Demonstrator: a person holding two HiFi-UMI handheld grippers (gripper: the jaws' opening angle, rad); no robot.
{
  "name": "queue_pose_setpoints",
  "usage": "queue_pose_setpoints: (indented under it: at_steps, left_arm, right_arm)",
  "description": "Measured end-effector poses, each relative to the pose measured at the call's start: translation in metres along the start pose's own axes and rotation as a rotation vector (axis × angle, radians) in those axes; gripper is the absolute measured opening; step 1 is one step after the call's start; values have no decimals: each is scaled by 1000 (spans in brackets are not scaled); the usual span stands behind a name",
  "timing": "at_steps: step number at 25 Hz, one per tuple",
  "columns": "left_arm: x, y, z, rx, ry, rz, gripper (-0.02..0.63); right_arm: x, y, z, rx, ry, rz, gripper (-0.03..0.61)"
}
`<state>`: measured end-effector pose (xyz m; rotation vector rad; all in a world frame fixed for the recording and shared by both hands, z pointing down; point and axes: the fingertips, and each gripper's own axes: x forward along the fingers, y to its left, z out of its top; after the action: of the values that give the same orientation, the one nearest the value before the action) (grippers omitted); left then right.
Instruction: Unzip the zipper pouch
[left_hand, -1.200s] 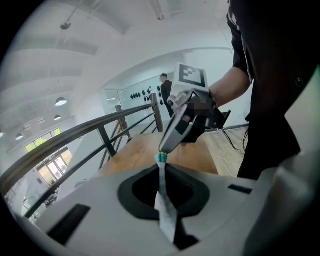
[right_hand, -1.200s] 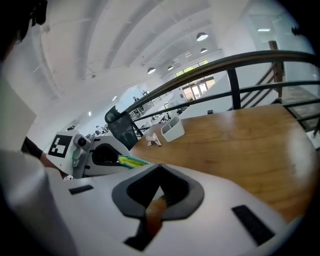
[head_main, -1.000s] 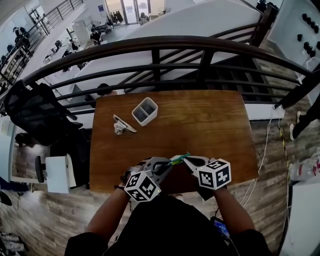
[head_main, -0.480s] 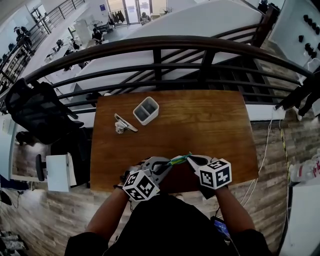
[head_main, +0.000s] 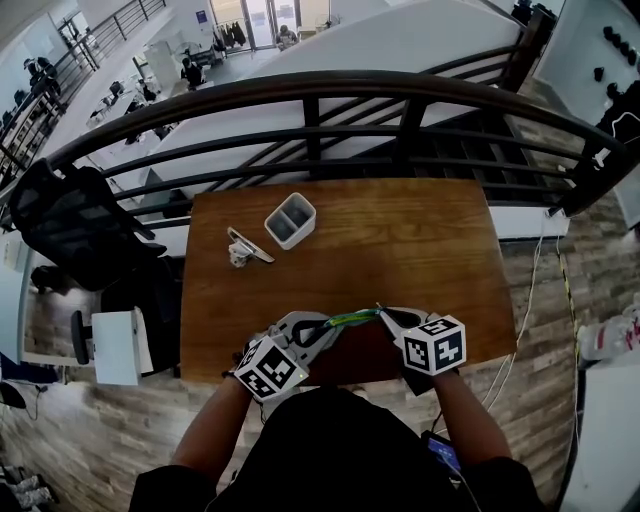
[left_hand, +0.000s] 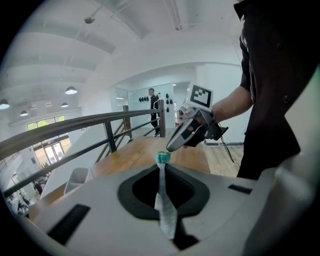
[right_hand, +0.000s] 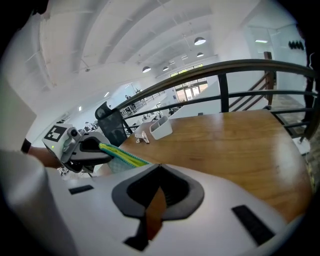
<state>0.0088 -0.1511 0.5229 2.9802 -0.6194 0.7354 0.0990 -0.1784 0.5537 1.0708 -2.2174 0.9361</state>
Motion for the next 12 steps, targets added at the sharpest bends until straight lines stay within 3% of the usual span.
queue_pose_setpoints:
  at_steps: [12]
  left_arm:
    - [-6, 8, -9, -26, -2, 8, 17]
  right_arm:
    - [0, -8, -1, -3, -4, -38, -2]
